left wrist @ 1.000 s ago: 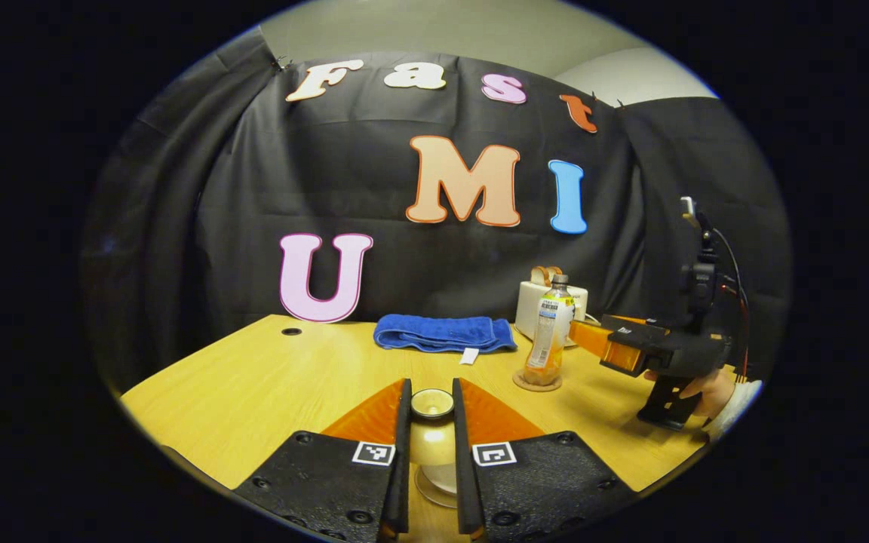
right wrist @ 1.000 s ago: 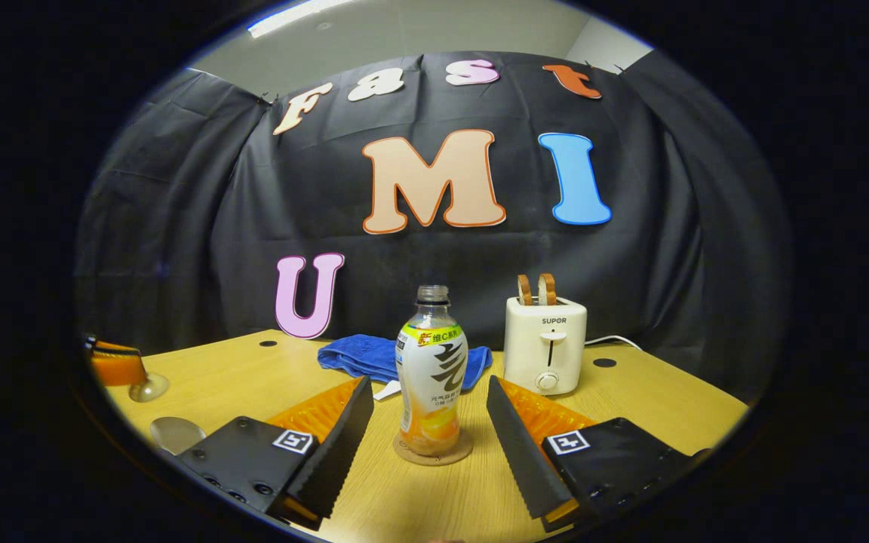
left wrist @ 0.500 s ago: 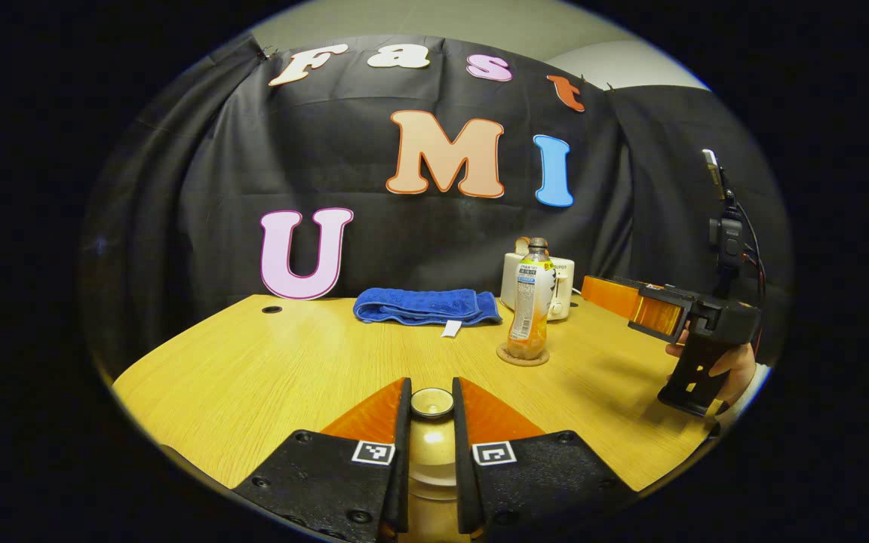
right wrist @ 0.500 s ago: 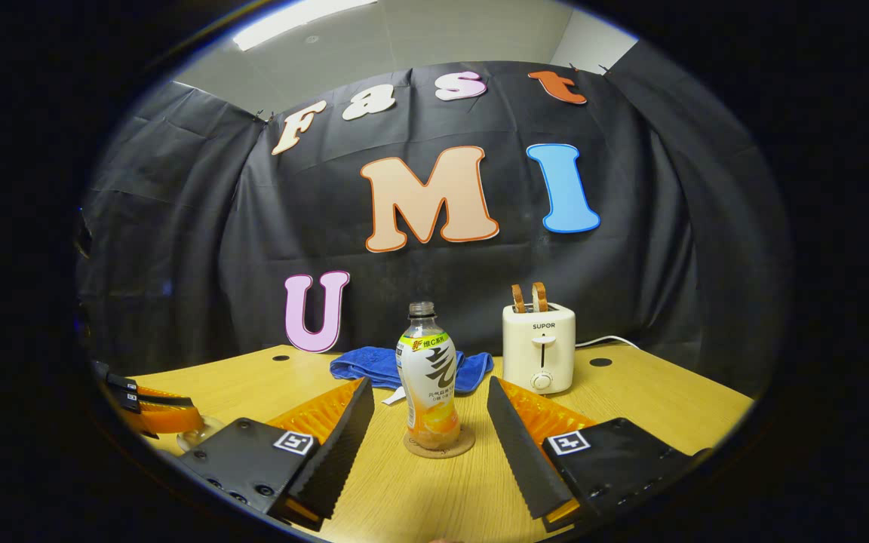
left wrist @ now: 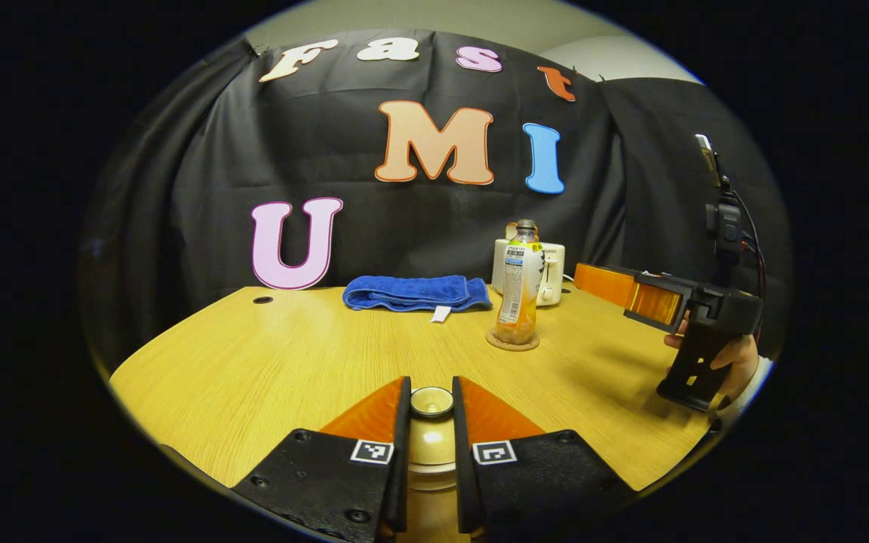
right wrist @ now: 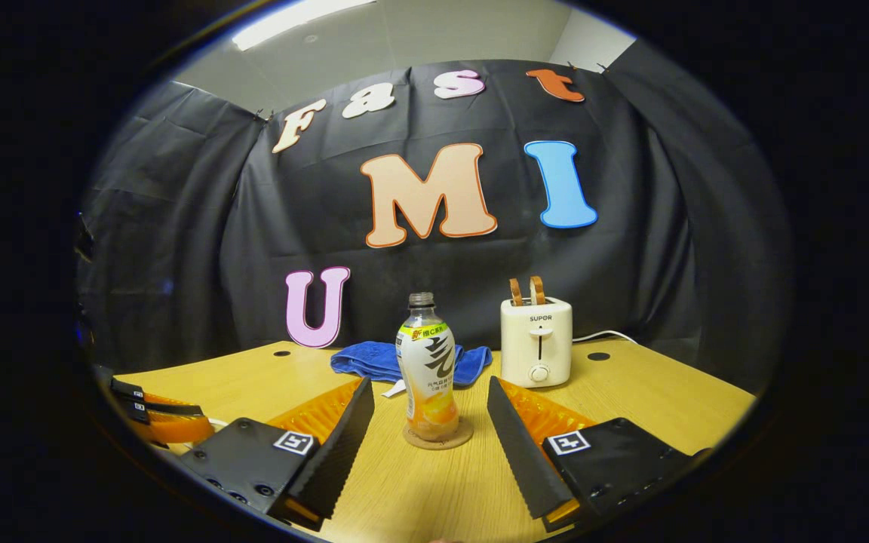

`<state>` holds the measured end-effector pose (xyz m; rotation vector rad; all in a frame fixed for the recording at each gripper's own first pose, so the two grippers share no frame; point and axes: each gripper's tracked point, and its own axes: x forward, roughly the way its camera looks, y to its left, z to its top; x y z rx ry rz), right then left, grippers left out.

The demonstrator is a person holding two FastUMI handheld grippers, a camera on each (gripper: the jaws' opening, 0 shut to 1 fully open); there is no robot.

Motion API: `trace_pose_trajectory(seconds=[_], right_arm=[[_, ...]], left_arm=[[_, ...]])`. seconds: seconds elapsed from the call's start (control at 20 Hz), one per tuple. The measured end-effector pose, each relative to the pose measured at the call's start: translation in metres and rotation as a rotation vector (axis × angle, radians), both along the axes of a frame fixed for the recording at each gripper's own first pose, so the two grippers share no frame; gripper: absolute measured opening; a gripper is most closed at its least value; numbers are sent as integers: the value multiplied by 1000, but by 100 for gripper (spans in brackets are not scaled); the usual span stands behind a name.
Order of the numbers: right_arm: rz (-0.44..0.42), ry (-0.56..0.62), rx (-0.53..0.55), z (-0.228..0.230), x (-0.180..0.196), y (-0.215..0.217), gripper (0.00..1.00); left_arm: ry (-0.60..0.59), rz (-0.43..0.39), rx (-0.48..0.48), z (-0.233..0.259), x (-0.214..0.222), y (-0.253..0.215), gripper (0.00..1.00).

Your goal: Open the teacup lid with one hand, grasp the water bottle and pour water into the teacup with the other hand; after pouring, place the water bottle on the coaster and then close the teacup lid.

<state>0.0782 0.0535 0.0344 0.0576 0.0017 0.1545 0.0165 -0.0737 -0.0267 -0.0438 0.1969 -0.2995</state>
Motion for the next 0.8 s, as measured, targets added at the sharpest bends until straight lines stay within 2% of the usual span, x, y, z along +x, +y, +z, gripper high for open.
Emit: trace_pose_trajectory(seconds=[0.2, 0.35, 0.45, 0.55, 0.8], right_arm=[[-1, -3, 15, 4, -7, -1, 92], [-15, -16, 2, 7, -22, -6, 98], [-26, -23, -13, 6, -36, -8, 95], [-37, -22, -31, 2, -54, -8, 93], [-73, -4, -49, -13, -85, -9, 95]], left_arm=[[-6, 13, 1, 2, -1, 3, 29], [-54, 30, 11, 16, -7, 5, 85], [-92, 58, 20, 24, -11, 10, 99], [-128, 97, 26, 31, -15, 17, 99], [-150, 145, -6, 31, -25, 24, 99]])
